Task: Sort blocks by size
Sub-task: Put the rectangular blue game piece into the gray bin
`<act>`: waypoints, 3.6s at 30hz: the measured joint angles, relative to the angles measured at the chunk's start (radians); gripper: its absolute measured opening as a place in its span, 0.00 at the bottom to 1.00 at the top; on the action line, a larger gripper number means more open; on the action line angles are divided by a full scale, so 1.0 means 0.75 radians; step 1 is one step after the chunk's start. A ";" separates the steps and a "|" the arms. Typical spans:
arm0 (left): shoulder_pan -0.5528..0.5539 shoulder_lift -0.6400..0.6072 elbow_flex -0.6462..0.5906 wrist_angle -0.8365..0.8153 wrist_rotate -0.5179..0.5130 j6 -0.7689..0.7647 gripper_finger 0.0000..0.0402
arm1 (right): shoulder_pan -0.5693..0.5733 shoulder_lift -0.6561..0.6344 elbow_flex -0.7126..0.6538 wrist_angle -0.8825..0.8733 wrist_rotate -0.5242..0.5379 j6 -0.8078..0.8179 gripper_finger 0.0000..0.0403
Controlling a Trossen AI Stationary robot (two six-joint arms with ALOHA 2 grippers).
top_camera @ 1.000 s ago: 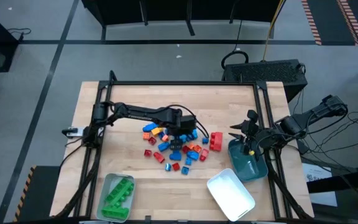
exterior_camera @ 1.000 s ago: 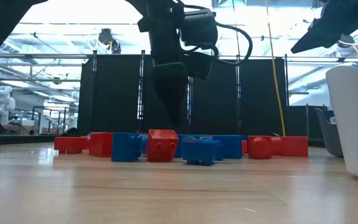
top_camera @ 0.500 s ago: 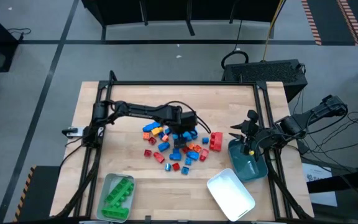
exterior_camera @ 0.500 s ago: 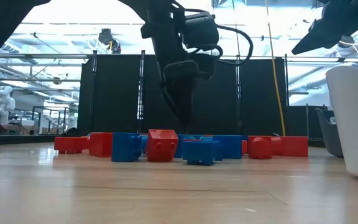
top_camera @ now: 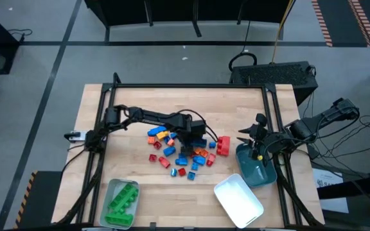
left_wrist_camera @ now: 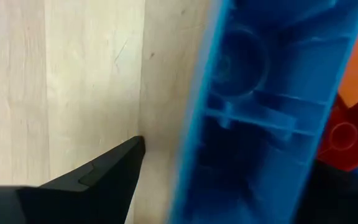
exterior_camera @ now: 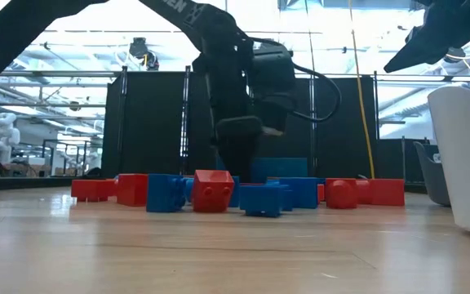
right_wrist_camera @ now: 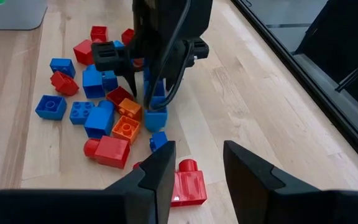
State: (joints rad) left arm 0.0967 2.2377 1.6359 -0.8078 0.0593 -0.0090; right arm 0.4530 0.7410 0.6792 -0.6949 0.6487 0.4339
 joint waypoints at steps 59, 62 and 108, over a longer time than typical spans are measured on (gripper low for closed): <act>-1.109 -0.814 -0.130 -0.852 -0.335 -1.684 0.35 | -0.001 0.000 -0.061 0.036 0.008 0.104 0.29; -1.217 -0.814 -0.197 -0.853 -0.326 -1.907 0.35 | -0.001 -0.001 -0.061 0.054 0.008 0.104 0.29; -1.641 -0.817 -0.447 -0.580 -0.329 -1.747 0.35 | -0.001 -0.001 -0.061 0.045 0.017 0.225 0.29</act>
State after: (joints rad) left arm -1.1338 1.6253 1.3006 -1.2430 -0.1875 -1.3192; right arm 0.4526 0.7406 0.6338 -0.6613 0.6613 0.6025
